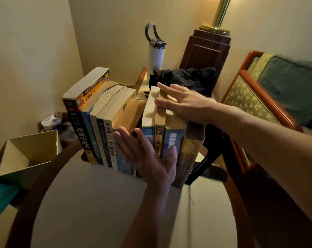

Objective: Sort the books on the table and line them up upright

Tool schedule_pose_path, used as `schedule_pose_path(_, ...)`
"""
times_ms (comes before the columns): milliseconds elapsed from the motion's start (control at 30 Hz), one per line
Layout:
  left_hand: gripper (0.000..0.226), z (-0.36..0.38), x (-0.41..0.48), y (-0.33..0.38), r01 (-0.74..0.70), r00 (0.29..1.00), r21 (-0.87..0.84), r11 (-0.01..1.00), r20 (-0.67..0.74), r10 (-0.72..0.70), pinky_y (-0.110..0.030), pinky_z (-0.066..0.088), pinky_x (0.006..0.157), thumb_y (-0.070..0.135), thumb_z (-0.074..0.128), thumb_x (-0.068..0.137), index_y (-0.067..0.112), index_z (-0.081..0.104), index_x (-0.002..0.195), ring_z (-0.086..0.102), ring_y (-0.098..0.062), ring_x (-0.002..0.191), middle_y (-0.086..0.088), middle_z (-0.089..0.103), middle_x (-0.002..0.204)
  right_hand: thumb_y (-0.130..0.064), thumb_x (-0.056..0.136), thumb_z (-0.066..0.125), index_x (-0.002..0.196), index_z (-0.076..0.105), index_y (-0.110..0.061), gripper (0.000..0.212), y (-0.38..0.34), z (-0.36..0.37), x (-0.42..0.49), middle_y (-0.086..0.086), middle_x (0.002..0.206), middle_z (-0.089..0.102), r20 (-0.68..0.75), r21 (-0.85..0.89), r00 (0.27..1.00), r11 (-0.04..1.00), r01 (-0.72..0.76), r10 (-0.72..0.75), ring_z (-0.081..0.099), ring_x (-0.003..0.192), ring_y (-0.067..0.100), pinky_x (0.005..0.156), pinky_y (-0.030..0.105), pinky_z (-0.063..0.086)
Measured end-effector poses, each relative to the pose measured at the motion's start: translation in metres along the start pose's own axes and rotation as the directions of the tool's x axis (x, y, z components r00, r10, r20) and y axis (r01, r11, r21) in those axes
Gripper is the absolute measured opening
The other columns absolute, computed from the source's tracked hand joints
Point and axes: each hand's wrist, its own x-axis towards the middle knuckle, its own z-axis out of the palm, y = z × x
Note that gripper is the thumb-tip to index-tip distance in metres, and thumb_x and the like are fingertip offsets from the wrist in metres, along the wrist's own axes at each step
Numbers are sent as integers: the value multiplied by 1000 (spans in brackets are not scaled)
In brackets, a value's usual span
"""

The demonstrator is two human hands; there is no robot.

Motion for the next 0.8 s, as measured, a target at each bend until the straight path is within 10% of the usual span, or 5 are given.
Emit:
schedule_pose_path(167, 81, 5, 1, -2, -22, 1000, 25, 999, -16, 23, -68, 13, 117, 66, 24, 96, 23, -3, 159, 7, -48, 150, -27, 12, 159, -77, 88, 31, 155, 13, -51, 74, 4, 8, 3, -4, 161, 25, -63, 54, 996, 997, 58, -55, 24, 147, 27, 95, 33, 24)
schedule_pose_path(433, 77, 4, 0, -5, -16, 1000, 11, 1000, -6, 16, -71, 12, 115, 62, 23, 98, 24, -4, 159, 6, -47, 150, -25, 7, 158, -79, 86, 30, 154, 13, -54, 74, 8, 8, -1, -5, 163, 21, -78, 54, 996, 997, 54, -49, 20, 149, 26, 98, 33, 22)
schedule_pose_path(633, 81, 0, -8, -1, -1, 999, -9, 1000, 48, 1, -69, 8, 117, 66, 25, 97, 24, -6, 159, 3, -44, 151, -22, 5, 160, -82, 90, 13, 153, 17, -53, 70, 16, 15, 0, -9, 166, 18, -211, 35, 977, 999, 10, -3, 11, 153, 25, 115, 69, -5)
schedule_pose_path(800, 86, 2, -22, -1, -34, 993, 3, 999, 117, 34, -69, 10, 118, 69, 27, 95, 22, -6, 159, 1, -41, 152, -6, -11, 166, -84, 87, 19, 153, 24, -51, 73, 19, 26, -4, -9, 167, 10, -267, 169, 962, 985, -18, 64, 6, 154, 24, 119, 65, 8)
